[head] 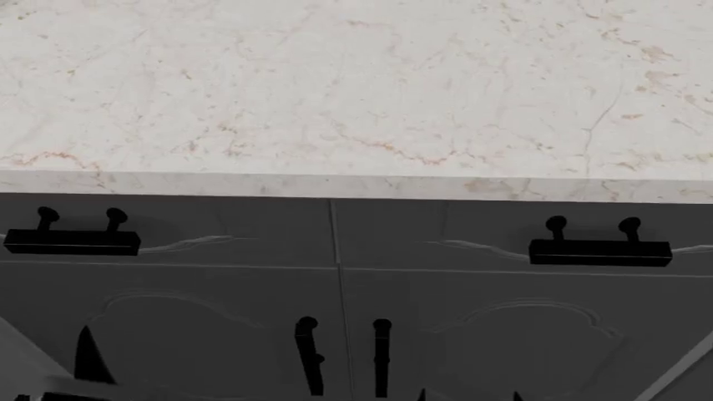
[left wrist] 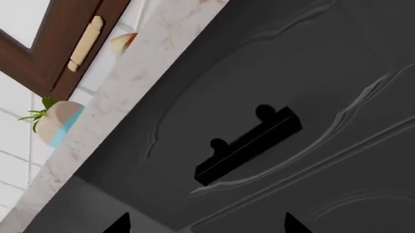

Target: Open the left drawer.

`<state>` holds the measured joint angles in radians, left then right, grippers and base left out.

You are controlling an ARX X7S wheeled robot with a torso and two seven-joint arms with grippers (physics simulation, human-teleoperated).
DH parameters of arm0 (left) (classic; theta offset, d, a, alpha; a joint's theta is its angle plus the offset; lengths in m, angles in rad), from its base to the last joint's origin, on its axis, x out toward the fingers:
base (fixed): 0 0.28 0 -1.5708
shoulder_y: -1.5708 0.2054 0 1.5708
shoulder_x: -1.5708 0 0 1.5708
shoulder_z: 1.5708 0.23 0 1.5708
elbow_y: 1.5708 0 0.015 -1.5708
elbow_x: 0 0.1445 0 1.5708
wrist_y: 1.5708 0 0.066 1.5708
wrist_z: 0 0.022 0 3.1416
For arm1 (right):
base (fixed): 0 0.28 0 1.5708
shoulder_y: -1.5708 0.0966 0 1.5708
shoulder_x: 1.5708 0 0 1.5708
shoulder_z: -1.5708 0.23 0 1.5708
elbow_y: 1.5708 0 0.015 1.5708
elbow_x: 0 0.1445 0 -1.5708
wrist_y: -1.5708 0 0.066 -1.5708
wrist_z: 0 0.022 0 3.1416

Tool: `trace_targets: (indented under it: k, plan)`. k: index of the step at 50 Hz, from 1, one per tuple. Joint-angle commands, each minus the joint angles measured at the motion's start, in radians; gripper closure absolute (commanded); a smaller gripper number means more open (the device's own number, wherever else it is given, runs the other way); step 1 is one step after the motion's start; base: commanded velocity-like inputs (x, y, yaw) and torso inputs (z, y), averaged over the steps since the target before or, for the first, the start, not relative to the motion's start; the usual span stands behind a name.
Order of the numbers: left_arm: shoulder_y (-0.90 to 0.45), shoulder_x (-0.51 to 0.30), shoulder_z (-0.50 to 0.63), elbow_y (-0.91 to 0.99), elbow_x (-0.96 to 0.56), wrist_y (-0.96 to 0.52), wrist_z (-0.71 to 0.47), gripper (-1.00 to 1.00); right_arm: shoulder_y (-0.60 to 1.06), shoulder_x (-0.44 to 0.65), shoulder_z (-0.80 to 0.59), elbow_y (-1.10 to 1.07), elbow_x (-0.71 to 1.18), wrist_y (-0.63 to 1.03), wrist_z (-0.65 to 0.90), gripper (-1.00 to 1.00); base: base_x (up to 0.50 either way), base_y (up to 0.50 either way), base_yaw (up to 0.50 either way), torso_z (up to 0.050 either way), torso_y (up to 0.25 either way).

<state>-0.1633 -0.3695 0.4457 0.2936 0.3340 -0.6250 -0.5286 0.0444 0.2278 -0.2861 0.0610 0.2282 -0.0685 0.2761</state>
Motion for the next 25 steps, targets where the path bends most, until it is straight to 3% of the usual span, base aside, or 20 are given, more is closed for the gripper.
trace_targets:
  k: [1, 25]
  plan:
    - [-0.044, -0.012, 0.051, -0.022, 0.080, -0.039, 0.079, -1.00, -0.004, -0.016, 0.023, -0.027, -0.003, 0.018, -0.009, -1.00, 0.00, 0.00, 0.00, 0.000, 0.000]
    - [-0.147, -0.085, 0.207, -0.057, 0.235, -0.181, 0.214, -1.00, 0.012, -0.015, 0.016, -0.004, -0.009, 0.049, 0.026, -1.00, 0.00, 0.00, 0.00, 0.000, 0.000]
